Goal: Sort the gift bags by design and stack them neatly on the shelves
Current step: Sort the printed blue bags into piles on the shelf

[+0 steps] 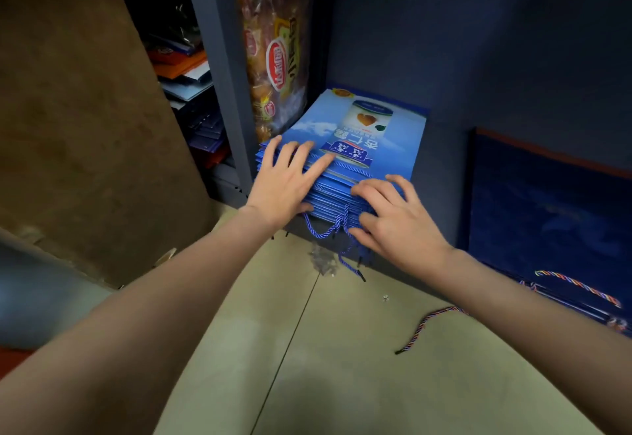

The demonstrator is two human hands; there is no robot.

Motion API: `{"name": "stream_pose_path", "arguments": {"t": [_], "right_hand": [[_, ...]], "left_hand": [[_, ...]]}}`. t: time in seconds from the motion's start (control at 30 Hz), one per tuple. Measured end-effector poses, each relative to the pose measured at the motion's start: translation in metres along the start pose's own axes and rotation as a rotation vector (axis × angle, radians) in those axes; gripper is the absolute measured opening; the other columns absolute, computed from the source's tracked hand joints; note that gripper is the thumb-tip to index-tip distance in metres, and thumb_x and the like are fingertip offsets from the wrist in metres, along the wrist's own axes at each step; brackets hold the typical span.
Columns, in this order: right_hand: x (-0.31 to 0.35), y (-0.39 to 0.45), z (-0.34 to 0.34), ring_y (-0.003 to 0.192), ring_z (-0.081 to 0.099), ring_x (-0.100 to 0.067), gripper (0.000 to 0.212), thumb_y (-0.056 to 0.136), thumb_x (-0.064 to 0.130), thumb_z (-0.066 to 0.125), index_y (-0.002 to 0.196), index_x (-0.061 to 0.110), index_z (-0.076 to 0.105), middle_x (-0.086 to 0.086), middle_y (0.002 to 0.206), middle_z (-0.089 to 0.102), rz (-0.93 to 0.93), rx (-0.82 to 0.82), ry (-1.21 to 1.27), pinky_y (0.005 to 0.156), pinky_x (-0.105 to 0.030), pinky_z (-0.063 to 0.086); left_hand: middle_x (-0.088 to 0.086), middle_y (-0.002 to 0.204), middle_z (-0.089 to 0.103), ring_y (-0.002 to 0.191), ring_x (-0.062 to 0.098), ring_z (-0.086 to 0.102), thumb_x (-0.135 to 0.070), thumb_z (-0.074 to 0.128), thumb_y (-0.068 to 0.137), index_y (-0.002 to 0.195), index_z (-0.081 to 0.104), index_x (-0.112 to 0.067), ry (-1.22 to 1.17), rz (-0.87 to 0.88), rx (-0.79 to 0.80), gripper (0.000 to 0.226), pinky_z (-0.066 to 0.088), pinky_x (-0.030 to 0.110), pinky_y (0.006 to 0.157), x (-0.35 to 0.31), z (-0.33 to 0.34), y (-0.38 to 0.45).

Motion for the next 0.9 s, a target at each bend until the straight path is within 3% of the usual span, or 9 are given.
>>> {"name": "stream_pose_path", "arguments": {"t": [0.07, 0.13, 0.23, 0.37, 0.6, 0.77, 0.9], "right_hand": [[0.004, 0.013, -0.003, 0.093, 0.05, -0.027, 0.031, 0.069, 0.034, 0.077, 0.068, 0.007, 0.062, -0.009, 0.096, 0.059, 0.134, -0.062, 0.086, 0.09, -0.043, 0.033], [0.006, 0.027, -0.002, 0.086, 0.052, -0.029, 0.045, 0.058, 0.038, 0.083, 0.08, 0.007, 0.059, -0.011, 0.094, 0.056, 0.282, -0.059, 0.078, 0.086, -0.042, 0.04], [0.007, 0.043, 0.004, 0.089, 0.057, -0.03, 0.079, 0.041, 0.048, 0.087, 0.103, 0.011, 0.055, -0.013, 0.107, 0.057, 0.401, 0.02, -0.032, 0.084, -0.043, 0.045], [0.005, 0.044, 0.014, 0.104, 0.054, -0.027, 0.105, 0.038, 0.047, 0.087, 0.131, 0.027, 0.041, -0.01, 0.13, 0.051, 0.345, 0.086, -0.234, 0.092, -0.044, 0.042], [-0.018, 0.054, -0.016, 0.111, 0.052, -0.03, 0.1, 0.051, 0.029, 0.085, 0.138, 0.024, 0.034, -0.013, 0.136, 0.046, 0.233, -0.066, -0.27, 0.1, -0.049, 0.037], [-0.024, 0.053, -0.024, 0.102, 0.058, -0.029, 0.101, 0.052, 0.054, 0.083, 0.136, 0.016, 0.041, -0.013, 0.126, 0.054, 0.293, -0.076, -0.18, 0.095, -0.045, 0.042], [-0.025, 0.06, -0.02, 0.092, 0.061, -0.023, 0.106, 0.043, 0.054, 0.085, 0.135, 0.019, 0.047, -0.008, 0.114, 0.061, 0.401, -0.051, -0.285, 0.09, -0.042, 0.046]], "left_hand": [[0.009, 0.119, 0.057, 0.103, 0.033, 0.055, -0.056, 0.083, 0.049, 0.132, 0.039, -0.022, 0.004, 0.07, -0.099, 0.1, 0.034, 0.046, 0.099, 0.009, -0.003, 0.006], [0.008, 0.112, 0.06, 0.096, 0.032, 0.057, -0.056, 0.083, 0.048, 0.127, 0.037, -0.022, -0.004, 0.104, -0.146, 0.097, 0.031, 0.046, 0.092, 0.019, -0.004, 0.01], [0.008, 0.111, 0.059, 0.098, 0.031, 0.057, -0.056, 0.082, 0.052, 0.129, 0.045, -0.021, 0.005, 0.12, -0.146, 0.092, 0.036, 0.045, 0.093, 0.027, -0.01, 0.016], [0.006, 0.109, 0.059, 0.097, 0.031, 0.057, -0.056, 0.081, 0.053, 0.127, 0.046, -0.02, 0.008, 0.123, -0.186, 0.09, 0.038, 0.046, 0.093, 0.03, -0.019, 0.022], [0.009, 0.113, 0.06, 0.101, 0.033, 0.057, -0.046, 0.079, 0.062, 0.124, 0.049, -0.014, -0.047, 0.063, -0.278, 0.075, 0.04, 0.049, 0.093, 0.038, -0.045, 0.038], [0.009, 0.113, 0.061, 0.102, 0.034, 0.057, -0.043, 0.08, 0.063, 0.122, 0.053, -0.014, -0.074, 0.027, -0.288, 0.072, 0.04, 0.051, 0.092, 0.038, -0.047, 0.04], [0.01, 0.113, 0.061, 0.101, 0.035, 0.058, -0.042, 0.081, 0.062, 0.121, 0.053, -0.013, -0.084, 0.031, -0.327, 0.071, 0.041, 0.051, 0.091, 0.038, -0.047, 0.041]]}}
Point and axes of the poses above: each hand's wrist, its own y-axis towards the middle knuckle, its own z-axis out of the palm, x = y × z, the point moved 4 cm from there along y, towards the middle knuckle
